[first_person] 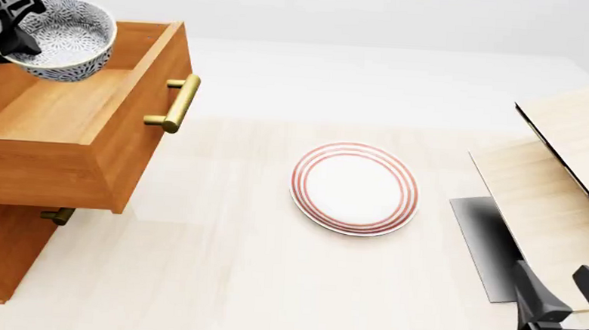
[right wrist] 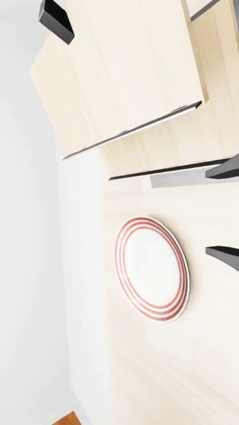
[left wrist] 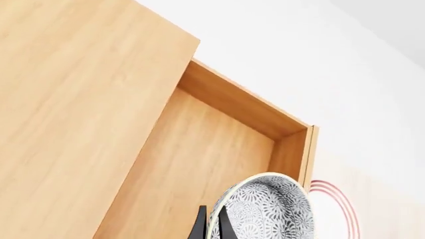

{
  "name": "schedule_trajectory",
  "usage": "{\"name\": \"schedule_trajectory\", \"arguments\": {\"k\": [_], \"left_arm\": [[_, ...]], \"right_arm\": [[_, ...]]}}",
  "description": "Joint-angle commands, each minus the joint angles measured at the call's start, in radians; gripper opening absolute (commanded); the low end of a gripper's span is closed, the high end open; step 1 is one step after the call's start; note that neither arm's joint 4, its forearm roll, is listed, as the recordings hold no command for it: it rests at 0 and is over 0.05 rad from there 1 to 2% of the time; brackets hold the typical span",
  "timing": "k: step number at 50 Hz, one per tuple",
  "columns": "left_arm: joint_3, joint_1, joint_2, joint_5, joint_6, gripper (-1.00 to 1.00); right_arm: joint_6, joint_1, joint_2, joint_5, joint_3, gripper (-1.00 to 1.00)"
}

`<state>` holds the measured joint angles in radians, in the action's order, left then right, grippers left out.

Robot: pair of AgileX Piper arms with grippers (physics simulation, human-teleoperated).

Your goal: Open the top drawer of the cabinet and put the bowl in it.

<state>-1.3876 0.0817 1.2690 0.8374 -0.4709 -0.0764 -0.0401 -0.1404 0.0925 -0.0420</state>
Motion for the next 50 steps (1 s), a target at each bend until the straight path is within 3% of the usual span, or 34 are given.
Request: {"name": "schedule_trajectory", "arguments": {"k": [1,23,29,50], "left_arm": [[0.037,0.006,0.024,-0.045,0.002,-1.00],[0.061,0.026,0.091,-0.114,0.010,-1.00],[0.030,0.058,0.114,-0.104,0.039,-1.00],[0.052,0.049,0.174,-0.161,0.029,-1.00]], "right_arm": [[0.000,0.000,0.002,0.003,0.000,1.00],[-0.001,-0.001,-0.005,-0.002,0.000,1.00],[-0.001,-0.001,-0.004,0.000,-0.001,1.00],[-0.002,-0.002,-0.006,0.001,-0.001,1.00]]}}
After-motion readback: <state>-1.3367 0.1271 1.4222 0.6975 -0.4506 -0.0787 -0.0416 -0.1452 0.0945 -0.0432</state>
